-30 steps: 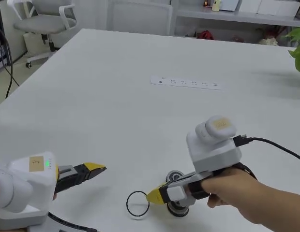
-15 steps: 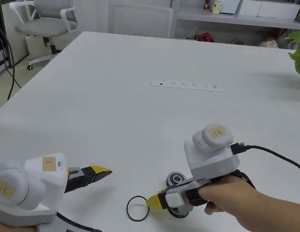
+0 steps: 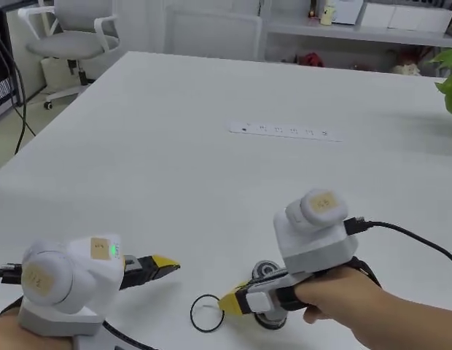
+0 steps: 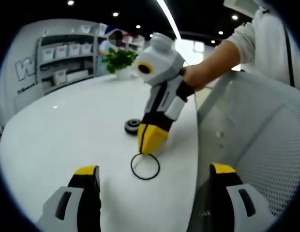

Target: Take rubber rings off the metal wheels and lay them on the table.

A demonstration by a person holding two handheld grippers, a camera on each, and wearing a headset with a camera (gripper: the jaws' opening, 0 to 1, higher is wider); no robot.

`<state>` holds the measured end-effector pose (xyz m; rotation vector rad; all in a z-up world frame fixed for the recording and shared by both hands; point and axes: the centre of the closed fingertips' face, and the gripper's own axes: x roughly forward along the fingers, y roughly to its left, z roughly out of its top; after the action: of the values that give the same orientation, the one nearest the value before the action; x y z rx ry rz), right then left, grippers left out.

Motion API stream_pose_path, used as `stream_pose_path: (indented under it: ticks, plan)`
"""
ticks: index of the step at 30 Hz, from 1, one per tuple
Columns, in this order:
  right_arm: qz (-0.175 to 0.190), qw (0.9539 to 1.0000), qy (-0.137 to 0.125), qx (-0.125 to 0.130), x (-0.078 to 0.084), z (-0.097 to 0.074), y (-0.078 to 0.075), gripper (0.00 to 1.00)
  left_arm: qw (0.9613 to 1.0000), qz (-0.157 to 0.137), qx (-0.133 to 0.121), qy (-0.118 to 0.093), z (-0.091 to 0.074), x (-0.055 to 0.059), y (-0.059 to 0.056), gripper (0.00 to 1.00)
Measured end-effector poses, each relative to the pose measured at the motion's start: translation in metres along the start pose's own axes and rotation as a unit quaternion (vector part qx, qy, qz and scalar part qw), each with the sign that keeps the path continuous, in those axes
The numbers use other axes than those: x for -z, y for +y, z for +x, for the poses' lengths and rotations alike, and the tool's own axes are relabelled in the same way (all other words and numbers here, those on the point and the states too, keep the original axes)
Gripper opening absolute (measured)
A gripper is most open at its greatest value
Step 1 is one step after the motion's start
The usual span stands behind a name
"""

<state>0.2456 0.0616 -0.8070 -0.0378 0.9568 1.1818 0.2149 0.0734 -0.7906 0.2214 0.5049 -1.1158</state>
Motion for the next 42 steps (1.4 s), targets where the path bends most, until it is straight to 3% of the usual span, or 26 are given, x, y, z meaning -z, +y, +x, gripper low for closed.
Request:
stream_pose_path:
  ticks: [20,33,42]
  plan:
    - [-0.021,0.9997,-0.013,0.006,-0.003,-0.016,-0.002,0.08,1.0000,0.000,0.000,0.007,0.000,-0.001,0.000,0.95]
    - [-0.047,0.9986,-0.023,0.004,-0.004,-0.050,0.000,0.13,0.9999,-0.008,-0.009,-0.002,-0.008,-0.006,0.001,0.95]
    - [-0.079,0.9953,-0.056,-0.006,-0.009,-0.072,0.002,0.21,0.9998,-0.013,-0.014,-0.004,-0.012,-0.009,0.001,0.95]
